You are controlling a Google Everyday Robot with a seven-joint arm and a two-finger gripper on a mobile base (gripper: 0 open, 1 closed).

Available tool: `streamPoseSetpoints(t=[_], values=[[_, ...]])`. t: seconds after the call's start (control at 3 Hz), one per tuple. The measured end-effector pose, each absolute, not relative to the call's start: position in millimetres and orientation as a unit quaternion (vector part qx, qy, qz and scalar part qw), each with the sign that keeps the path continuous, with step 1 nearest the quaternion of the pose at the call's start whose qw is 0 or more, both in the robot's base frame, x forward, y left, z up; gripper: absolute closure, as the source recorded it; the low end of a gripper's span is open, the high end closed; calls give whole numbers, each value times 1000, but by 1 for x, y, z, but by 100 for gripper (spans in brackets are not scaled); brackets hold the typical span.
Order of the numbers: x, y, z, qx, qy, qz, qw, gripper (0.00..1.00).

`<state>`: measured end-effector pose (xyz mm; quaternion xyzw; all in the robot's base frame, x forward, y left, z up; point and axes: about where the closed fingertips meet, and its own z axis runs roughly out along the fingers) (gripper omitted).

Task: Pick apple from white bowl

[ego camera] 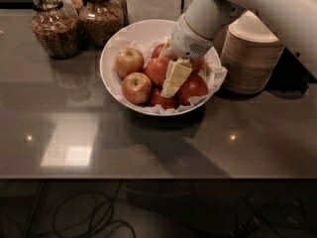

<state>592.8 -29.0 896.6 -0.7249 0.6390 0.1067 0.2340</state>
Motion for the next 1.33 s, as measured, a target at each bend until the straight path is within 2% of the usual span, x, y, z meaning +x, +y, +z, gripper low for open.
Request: streamPoseSetpoints(t=[0.67,1.33], values=[[593,-29,897,-725,639,107,234,100],[592,-39,932,-719,637,106,258,100]])
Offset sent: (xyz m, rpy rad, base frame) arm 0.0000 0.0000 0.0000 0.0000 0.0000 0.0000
